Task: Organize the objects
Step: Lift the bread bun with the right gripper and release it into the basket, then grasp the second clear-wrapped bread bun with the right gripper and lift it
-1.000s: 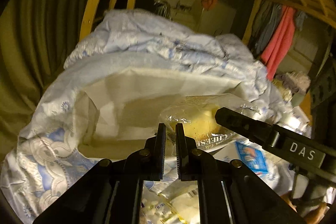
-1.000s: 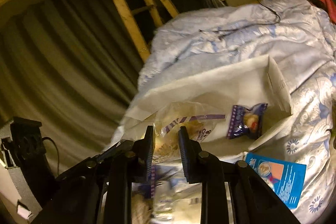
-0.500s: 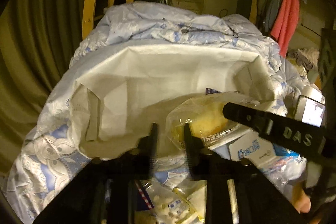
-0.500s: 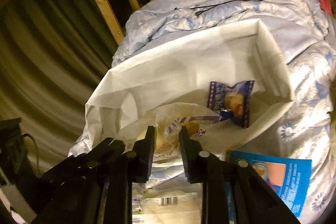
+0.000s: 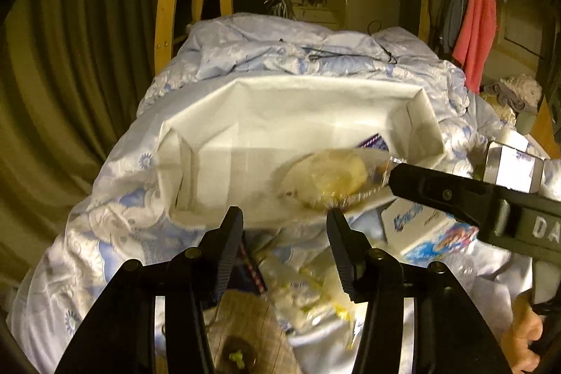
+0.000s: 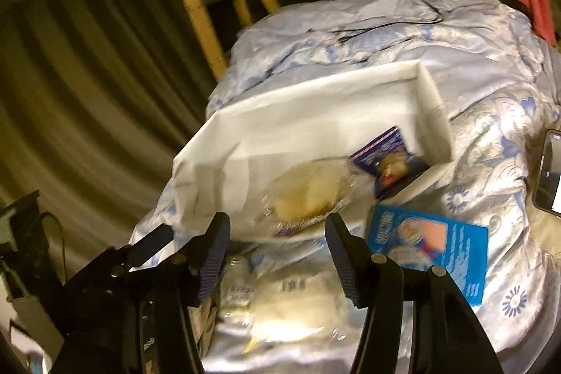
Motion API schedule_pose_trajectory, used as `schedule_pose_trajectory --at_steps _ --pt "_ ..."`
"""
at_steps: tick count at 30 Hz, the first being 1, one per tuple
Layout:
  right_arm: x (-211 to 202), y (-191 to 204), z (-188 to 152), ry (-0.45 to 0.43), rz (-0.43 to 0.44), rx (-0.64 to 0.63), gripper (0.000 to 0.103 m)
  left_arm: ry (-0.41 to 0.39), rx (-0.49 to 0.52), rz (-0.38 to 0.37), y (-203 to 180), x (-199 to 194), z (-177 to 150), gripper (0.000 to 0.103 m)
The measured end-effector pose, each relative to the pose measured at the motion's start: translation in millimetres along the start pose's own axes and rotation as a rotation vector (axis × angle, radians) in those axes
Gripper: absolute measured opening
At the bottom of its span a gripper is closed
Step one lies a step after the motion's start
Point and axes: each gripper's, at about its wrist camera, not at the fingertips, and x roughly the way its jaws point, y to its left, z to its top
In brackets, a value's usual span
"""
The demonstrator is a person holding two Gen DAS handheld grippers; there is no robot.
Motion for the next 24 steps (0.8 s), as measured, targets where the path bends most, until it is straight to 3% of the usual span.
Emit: schedule_pose_trajectory --at_steps 3,6,13,15,19,21,24 --pt "6 9 -12 0.032 -0.003 -0.030 0.057 0.023 -0.022 0.000 6 1 -10 0.050" --pt "22 15 -26 0.087 -0.085 -0.071 0.058 0.069 -0.072 0.039 22 8 -22 0.049" --pt "51 1 -39 0.229 -0.146 -0.036 0.058 0.159 -0.244 -0.031 61 26 -37 0.049" --pt "61 -4 -45 0.269 -0.167 -0.034 0.062 0.184 -0.251 -0.037 61 32 -40 0.049" --pt "80 -9 -56 0.361 -0.116 -0.013 0.082 0.224 -0.209 -0.026 51 41 -44 0.049" --pt "88 -15 -60 0.414 -0.086 0.008 0.088 0.229 -0.180 -0.012 45 42 -44 0.049" --pt "85 -17 -62 0.418 -0.075 0.021 0.088 0.231 -0.171 -0.008 43 42 -43 0.049"
